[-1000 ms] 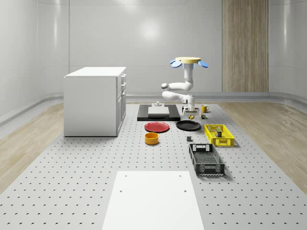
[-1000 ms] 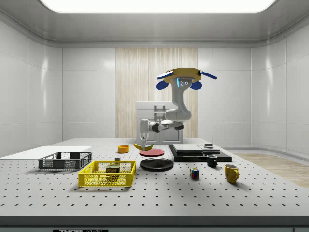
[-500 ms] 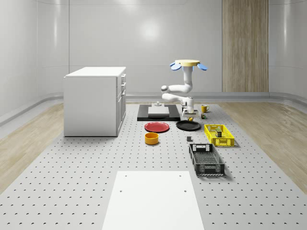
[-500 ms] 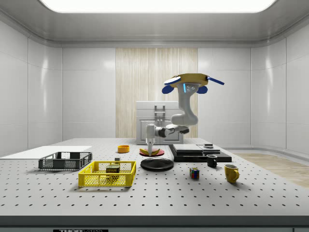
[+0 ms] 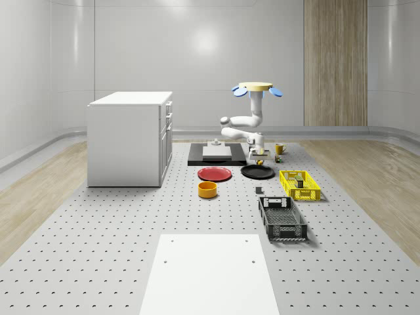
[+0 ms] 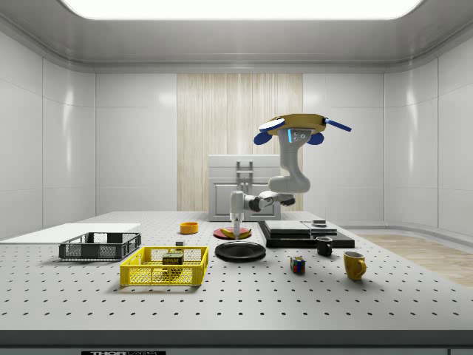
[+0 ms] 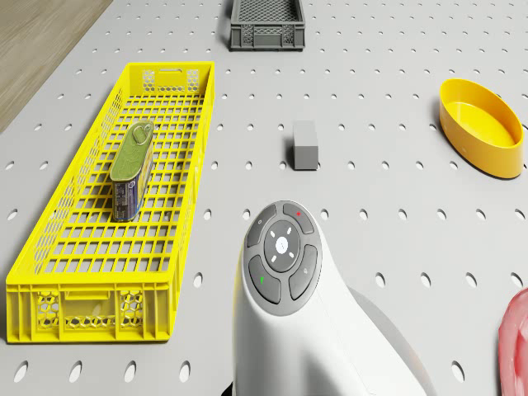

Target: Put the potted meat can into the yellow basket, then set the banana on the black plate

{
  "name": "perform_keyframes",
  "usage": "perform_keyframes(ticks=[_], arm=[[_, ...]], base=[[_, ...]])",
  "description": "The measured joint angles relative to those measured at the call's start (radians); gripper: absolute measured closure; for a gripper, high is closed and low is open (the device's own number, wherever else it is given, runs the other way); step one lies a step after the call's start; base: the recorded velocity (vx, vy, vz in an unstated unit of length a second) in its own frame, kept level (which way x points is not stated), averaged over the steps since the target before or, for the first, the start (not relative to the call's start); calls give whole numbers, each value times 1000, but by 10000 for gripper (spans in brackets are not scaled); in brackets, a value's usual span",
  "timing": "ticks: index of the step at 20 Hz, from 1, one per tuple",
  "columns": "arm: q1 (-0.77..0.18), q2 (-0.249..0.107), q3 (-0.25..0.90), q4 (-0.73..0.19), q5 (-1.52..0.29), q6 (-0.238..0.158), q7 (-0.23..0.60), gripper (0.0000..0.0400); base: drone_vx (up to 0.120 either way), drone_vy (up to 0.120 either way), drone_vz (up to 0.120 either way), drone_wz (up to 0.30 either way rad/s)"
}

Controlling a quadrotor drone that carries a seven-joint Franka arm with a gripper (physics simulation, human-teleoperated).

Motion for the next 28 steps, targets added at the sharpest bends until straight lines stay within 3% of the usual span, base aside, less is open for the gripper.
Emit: perform_keyframes(ticks=[15, 18, 20, 23, 28], arm=[[-29, 12, -133, 70, -124, 69, -6, 200], [-31, 16, -147, 79, -136, 76, -11, 103], [-30, 18, -147, 79, -134, 75, -13, 63], [-23, 18, -129, 66, -117, 63, -16, 30], [-9, 14, -81, 38, -72, 35, -17, 8]], base=[[0, 0, 0, 0], [0, 0, 0, 0], [0, 0, 0, 0], [0, 0, 0, 0], [0, 0, 0, 0]])
